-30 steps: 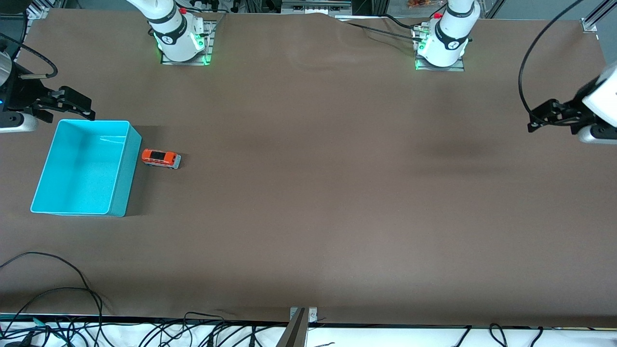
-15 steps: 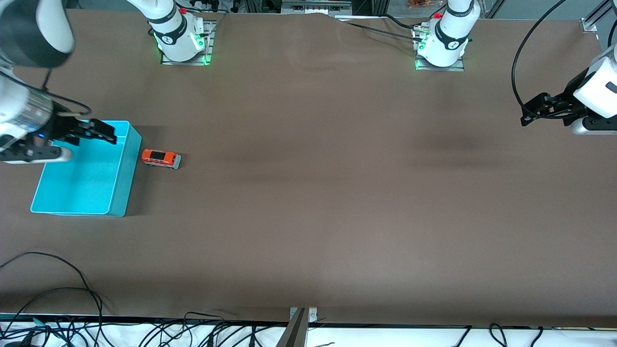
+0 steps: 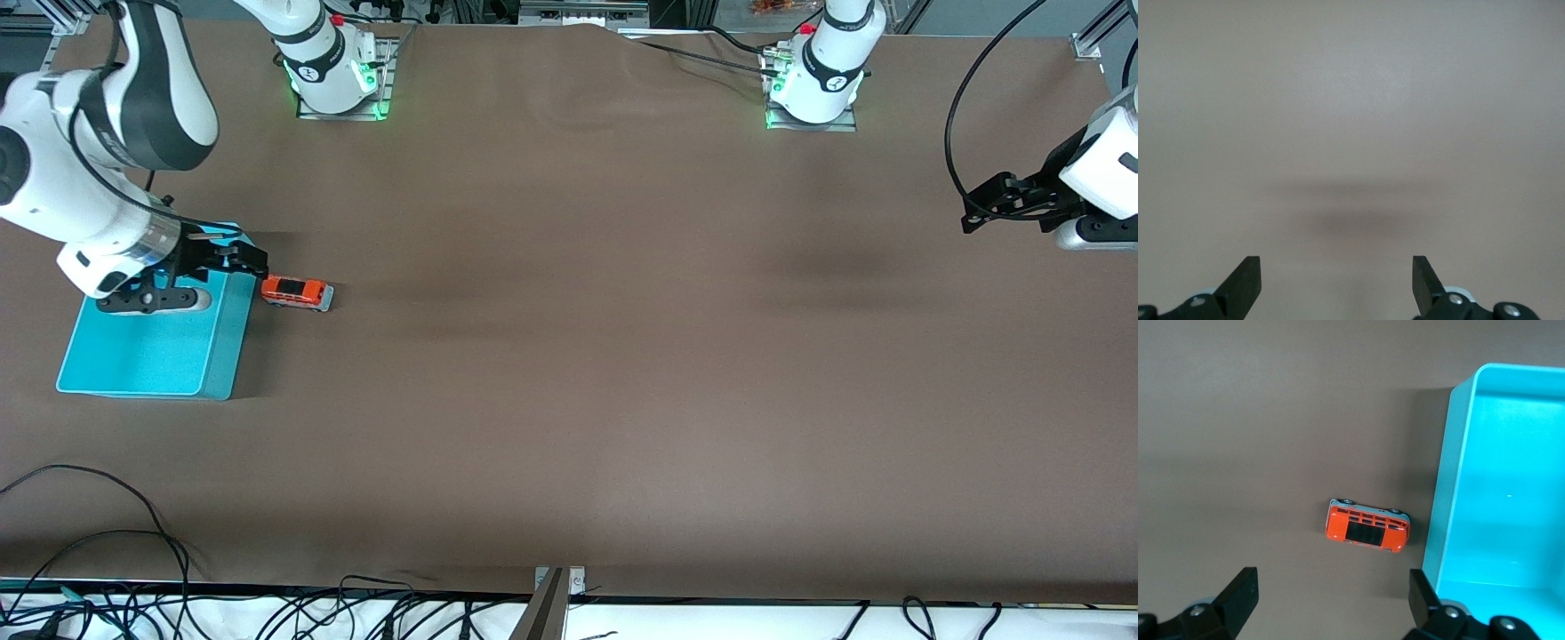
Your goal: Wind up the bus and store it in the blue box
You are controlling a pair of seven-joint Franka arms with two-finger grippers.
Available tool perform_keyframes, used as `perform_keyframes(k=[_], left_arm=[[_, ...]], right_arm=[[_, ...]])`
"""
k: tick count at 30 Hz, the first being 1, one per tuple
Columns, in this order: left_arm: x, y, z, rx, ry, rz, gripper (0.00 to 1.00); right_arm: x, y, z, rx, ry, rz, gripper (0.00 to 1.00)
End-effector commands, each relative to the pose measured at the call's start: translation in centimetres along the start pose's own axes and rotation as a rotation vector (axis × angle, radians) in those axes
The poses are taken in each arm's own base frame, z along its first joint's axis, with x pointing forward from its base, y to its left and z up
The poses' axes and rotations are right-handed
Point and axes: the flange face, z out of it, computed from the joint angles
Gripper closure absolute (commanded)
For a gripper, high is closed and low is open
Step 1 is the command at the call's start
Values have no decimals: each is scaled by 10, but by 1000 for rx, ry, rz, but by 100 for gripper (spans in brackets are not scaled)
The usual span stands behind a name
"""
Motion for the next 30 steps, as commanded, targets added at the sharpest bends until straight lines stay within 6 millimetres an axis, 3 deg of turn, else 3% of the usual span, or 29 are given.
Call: perform_keyframes(k=[1, 7, 16, 23, 30], left_arm=[[0, 1, -3, -23, -2, -14, 0], [2, -4, -5, -22, -2, -23, 0], [2, -15, -6, -26, -3, -35, 0], [2, -15, -4, -26, -7, -35, 0], [1, -15, -5, -26, -6, -35, 0]], right_arm=[[-17, 0, 31, 17, 23, 12, 0], [-24, 3, 71, 11, 63, 60, 0], [-26, 5, 107, 9, 86, 209, 0], [-27, 5, 142, 7, 57, 527, 0], [-31, 6, 157, 5, 41, 739, 0]])
